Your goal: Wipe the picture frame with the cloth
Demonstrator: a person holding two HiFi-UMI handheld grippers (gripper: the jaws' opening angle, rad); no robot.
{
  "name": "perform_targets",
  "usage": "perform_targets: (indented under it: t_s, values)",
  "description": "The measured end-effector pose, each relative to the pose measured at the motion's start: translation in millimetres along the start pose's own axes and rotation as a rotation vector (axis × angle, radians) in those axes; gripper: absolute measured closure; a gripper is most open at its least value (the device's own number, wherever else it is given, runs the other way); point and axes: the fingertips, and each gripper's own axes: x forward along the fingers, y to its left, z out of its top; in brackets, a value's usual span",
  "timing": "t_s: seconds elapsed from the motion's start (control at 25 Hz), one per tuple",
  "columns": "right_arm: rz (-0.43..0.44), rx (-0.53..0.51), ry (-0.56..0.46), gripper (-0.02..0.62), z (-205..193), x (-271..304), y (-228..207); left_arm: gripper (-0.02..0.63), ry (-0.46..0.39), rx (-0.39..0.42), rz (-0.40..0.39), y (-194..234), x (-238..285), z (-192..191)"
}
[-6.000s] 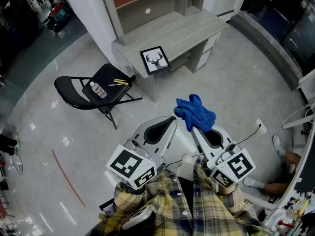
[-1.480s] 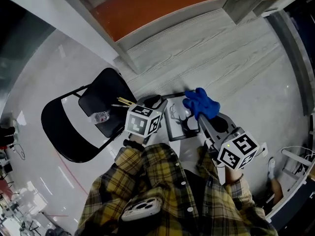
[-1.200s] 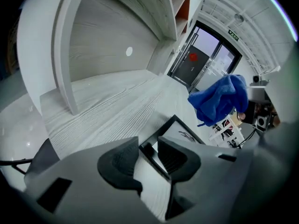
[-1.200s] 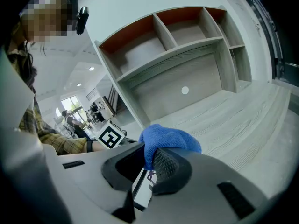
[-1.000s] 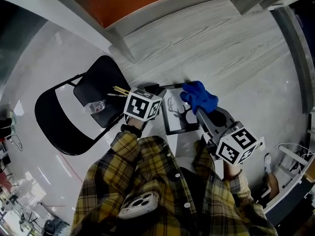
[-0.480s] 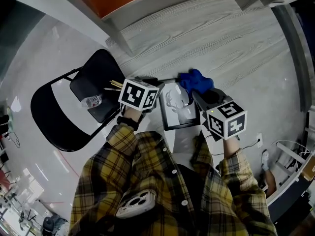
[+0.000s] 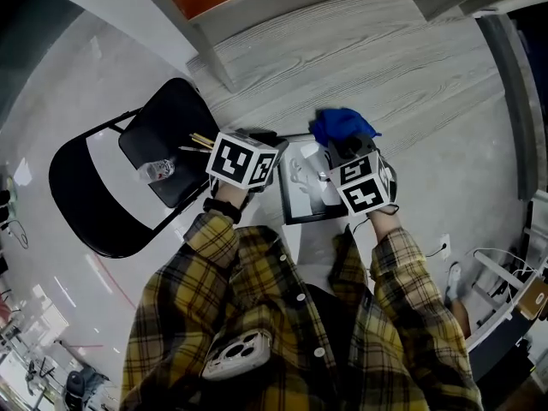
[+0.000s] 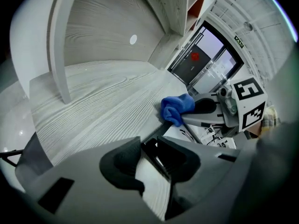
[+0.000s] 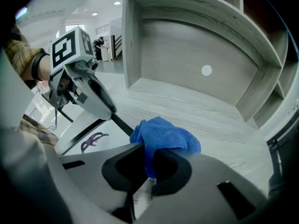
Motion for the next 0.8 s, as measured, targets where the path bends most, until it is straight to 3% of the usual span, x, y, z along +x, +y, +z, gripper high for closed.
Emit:
perform_targets:
  t_s: [0.8]
  values:
    - [0.21, 0.153, 0.168, 0.551, -66.8, -38.7, 75.5, 0.494, -0.007, -0.015, -0.006, 2.8, -1.1, -0.1]
